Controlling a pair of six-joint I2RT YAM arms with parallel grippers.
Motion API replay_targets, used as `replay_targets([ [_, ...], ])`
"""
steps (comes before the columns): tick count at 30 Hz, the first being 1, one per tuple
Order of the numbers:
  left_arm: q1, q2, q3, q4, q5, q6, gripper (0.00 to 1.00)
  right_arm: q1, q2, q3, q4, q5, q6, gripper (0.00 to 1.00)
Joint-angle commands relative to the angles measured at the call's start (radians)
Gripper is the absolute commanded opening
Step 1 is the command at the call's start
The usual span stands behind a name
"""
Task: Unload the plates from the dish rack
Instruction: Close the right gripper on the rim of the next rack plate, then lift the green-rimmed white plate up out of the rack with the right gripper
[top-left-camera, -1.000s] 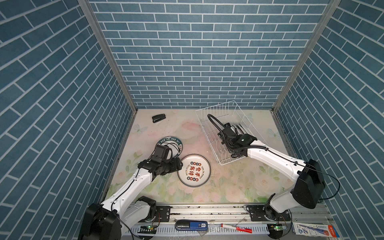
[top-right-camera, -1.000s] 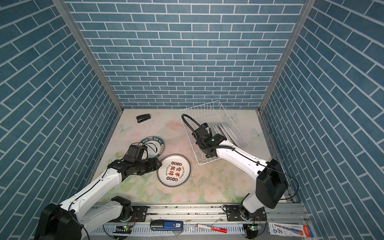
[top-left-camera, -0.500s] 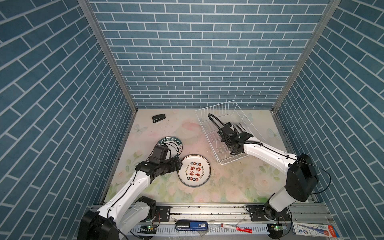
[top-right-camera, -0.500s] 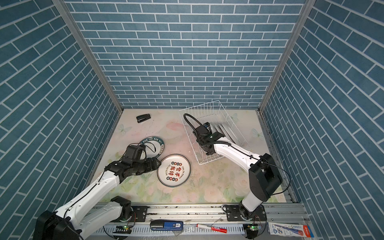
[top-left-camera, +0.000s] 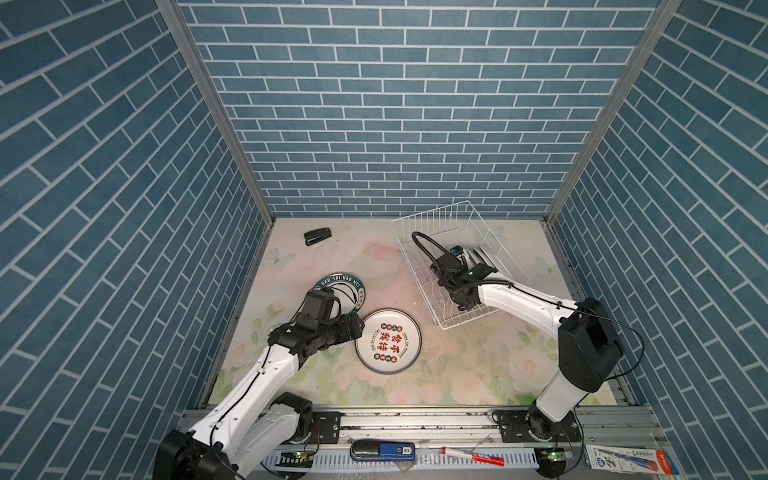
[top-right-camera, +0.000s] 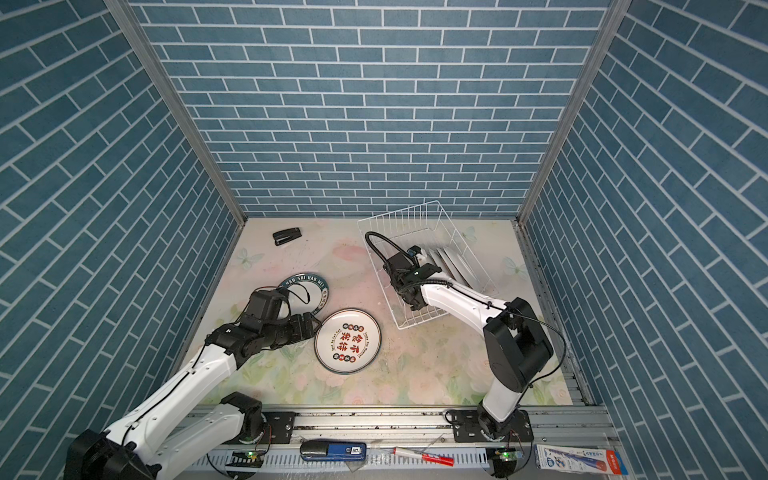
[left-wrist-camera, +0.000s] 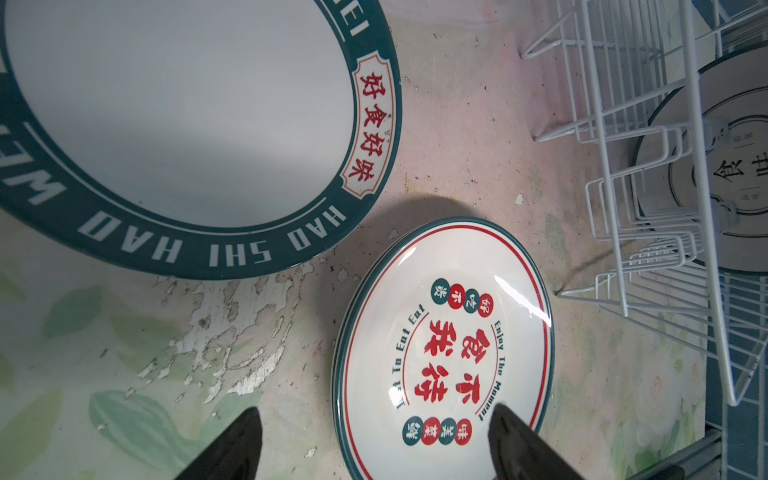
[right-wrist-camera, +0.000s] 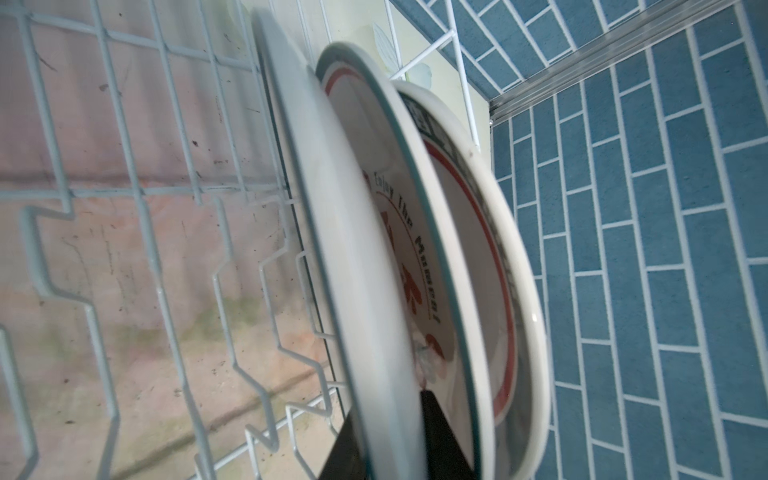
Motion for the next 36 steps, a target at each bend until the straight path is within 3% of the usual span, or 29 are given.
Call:
replay_targets([
  [1,-0.004,-0.004,0.025,-0.007,-0.014,-0.001,0.87,0.003,0.02,0.05,-0.009,0.011,0.032,0.15],
  [7,-0.004,-0.005,0.021,0.013,-0.017,-0.014,0.88,0.024,0.007,0.058,-0.003,0.034,0.004,0.0],
  [24,-0.006,0.013,0.009,0.108,-0.016,-0.026,0.9,0.152,-0.089,0.145,-0.032,0.258,-0.023,0.0],
  [34,-0.008,0.082,0.021,0.212,0.033,-0.019,0.9,0.237,-0.223,0.17,0.02,0.214,-0.022,0.0],
  [36,-0.016,0.102,0.038,0.211,0.038,0.006,0.9,0.245,-0.259,0.174,0.024,0.158,-0.002,0.0],
])
